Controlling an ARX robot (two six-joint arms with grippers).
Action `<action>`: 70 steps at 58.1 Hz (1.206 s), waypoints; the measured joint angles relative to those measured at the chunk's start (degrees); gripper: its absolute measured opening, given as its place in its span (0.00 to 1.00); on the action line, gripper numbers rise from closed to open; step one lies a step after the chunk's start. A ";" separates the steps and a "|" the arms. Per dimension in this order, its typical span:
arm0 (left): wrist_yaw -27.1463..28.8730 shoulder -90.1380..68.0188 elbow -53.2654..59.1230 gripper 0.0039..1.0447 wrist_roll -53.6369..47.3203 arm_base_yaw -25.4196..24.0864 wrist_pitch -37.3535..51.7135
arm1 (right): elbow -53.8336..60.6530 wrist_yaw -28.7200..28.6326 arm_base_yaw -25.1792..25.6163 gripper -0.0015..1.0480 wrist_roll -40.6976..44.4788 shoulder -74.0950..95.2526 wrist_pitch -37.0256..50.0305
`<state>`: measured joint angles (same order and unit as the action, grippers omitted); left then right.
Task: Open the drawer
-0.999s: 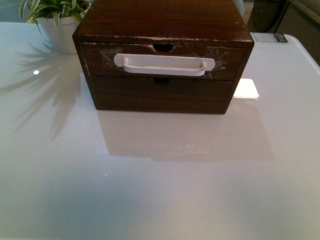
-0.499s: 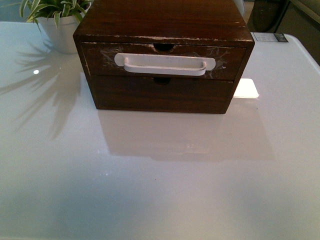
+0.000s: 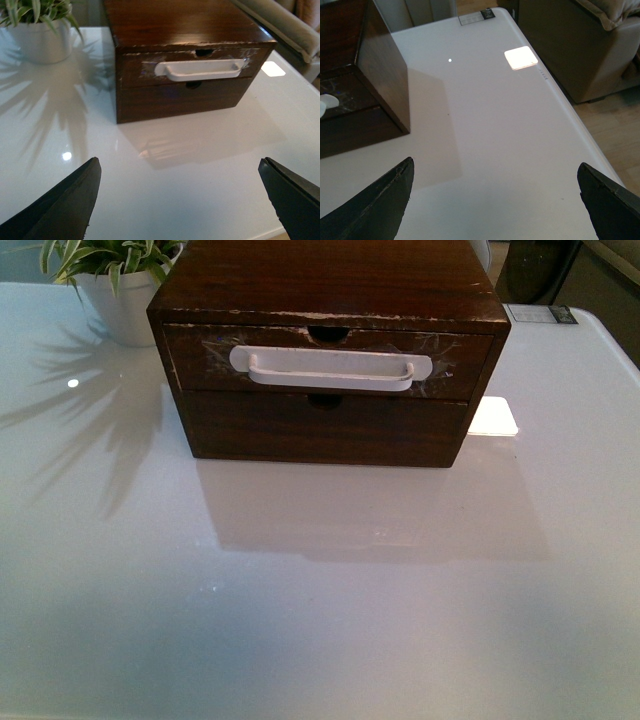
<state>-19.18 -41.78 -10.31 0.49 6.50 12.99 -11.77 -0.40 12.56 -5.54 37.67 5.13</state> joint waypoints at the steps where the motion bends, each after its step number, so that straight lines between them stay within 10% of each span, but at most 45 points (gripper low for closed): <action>1: -0.04 -0.90 -0.15 0.92 -0.31 0.26 0.81 | -0.44 -1.05 1.05 0.91 1.33 1.60 0.98; 32: -8.52 -42.71 -9.97 0.92 -27.34 11.32 36.48 | -13.11 -14.97 -4.07 0.91 49.92 34.91 8.72; 70: -10.97 -71.21 -32.22 0.92 -40.17 10.54 36.26 | -26.99 -21.05 -13.94 0.91 80.04 61.75 16.20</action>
<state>-30.15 -112.99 -42.52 -39.68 17.04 49.25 -38.76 -21.45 -1.39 74.50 99.42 21.32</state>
